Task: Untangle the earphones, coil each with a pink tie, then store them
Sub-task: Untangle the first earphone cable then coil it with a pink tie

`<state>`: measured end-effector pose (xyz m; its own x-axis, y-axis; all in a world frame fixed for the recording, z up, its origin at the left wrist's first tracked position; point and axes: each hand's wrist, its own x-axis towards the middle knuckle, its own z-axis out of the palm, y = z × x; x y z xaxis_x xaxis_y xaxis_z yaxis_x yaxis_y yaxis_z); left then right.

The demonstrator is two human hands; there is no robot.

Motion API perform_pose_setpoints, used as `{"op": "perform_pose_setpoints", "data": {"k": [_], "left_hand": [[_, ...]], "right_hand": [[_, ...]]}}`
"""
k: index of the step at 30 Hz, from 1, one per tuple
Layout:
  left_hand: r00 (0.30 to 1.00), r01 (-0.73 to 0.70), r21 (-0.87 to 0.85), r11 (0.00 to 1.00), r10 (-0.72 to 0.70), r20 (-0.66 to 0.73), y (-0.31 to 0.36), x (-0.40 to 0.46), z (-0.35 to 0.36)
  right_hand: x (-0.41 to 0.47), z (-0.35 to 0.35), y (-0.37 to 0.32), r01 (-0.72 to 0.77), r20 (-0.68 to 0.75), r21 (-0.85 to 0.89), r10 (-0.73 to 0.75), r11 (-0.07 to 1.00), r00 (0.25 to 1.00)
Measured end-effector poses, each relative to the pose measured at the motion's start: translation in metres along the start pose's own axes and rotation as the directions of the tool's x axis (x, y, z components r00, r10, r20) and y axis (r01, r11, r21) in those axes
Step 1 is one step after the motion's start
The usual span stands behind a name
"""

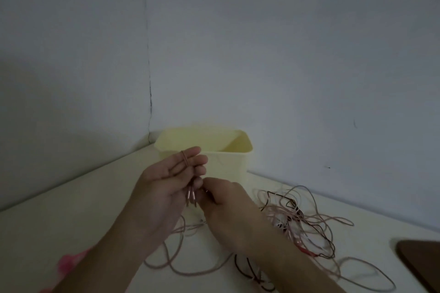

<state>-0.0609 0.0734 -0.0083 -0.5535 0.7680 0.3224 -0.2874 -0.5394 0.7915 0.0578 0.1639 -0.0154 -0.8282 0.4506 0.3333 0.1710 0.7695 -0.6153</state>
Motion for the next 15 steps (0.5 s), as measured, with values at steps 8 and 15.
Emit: {"op": "perform_pose_setpoints", "data": {"k": [8,15], "left_hand": [[0.987,-0.142,0.475,0.869,0.162,-0.001,-0.016,-0.016,-0.015],[0.994,0.059,0.469,0.881,-0.095,0.055,-0.022,-0.028,-0.013]], "right_hand": [[-0.01,0.004,-0.007,0.008,0.079,-0.19,0.008,0.982,0.997],[-0.015,-0.015,-0.012,0.02,0.012,-0.205,-0.018,0.979,1.0]]}}
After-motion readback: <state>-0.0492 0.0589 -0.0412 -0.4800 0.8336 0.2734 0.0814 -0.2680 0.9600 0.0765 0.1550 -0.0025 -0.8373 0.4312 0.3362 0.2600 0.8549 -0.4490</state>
